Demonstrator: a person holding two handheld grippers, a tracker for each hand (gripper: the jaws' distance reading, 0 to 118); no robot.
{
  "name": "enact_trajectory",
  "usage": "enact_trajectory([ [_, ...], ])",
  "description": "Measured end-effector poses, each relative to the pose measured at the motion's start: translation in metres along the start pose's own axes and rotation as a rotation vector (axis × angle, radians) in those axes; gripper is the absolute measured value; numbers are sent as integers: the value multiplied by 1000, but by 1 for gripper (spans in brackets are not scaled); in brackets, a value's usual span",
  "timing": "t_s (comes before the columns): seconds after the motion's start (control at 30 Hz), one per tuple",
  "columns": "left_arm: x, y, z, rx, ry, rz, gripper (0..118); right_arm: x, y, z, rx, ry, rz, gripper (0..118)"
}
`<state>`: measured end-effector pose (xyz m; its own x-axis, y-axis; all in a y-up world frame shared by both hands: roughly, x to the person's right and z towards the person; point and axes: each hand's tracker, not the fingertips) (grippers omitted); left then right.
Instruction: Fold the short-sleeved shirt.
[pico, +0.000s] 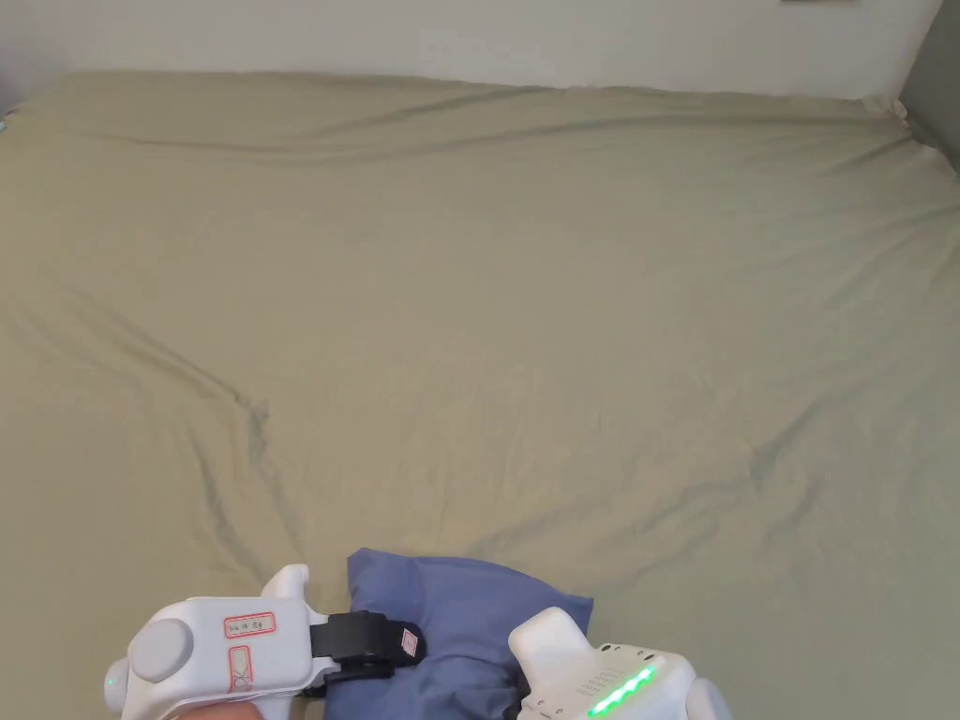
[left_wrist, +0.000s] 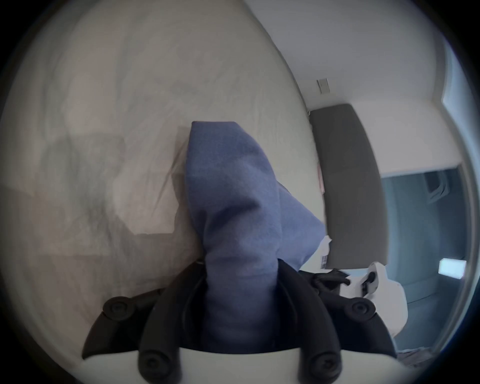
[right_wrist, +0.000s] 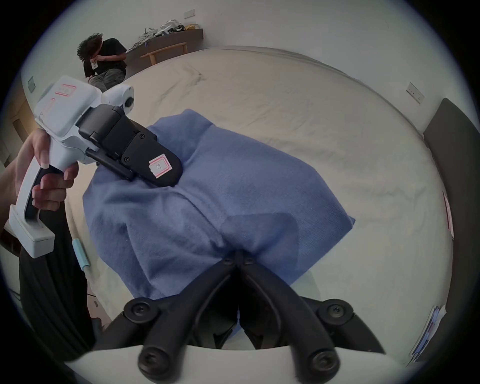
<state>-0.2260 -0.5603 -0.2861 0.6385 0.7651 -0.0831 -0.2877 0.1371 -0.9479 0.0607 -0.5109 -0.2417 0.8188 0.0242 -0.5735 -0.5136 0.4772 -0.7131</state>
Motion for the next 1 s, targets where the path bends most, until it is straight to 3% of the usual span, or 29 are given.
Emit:
enact_trajectory([
  [0.1, 26, -3, 6, 14, 131, -122, 27, 8, 7, 14, -9, 20, 15, 1],
  [0.2, 54, -7, 13, -10, 306, -228, 27, 19, 14, 42, 66, -70, 48, 1],
  [0.43, 82, -27, 52, 100, 525, -444, 27, 34, 50, 130, 343, -235, -34, 1],
  [0.57, 58, -35, 79, 153, 678, -460, 27, 16, 63, 163, 473, -326, -25, 1],
  [0.8, 9, -36, 138, 191, 775, -376, 27, -22, 70, 185, 594, -339, -32, 1],
  [1.0, -36, -15, 185, 234, 1010, -426, 27, -45, 79, 178, 610, -348, -30, 1],
])
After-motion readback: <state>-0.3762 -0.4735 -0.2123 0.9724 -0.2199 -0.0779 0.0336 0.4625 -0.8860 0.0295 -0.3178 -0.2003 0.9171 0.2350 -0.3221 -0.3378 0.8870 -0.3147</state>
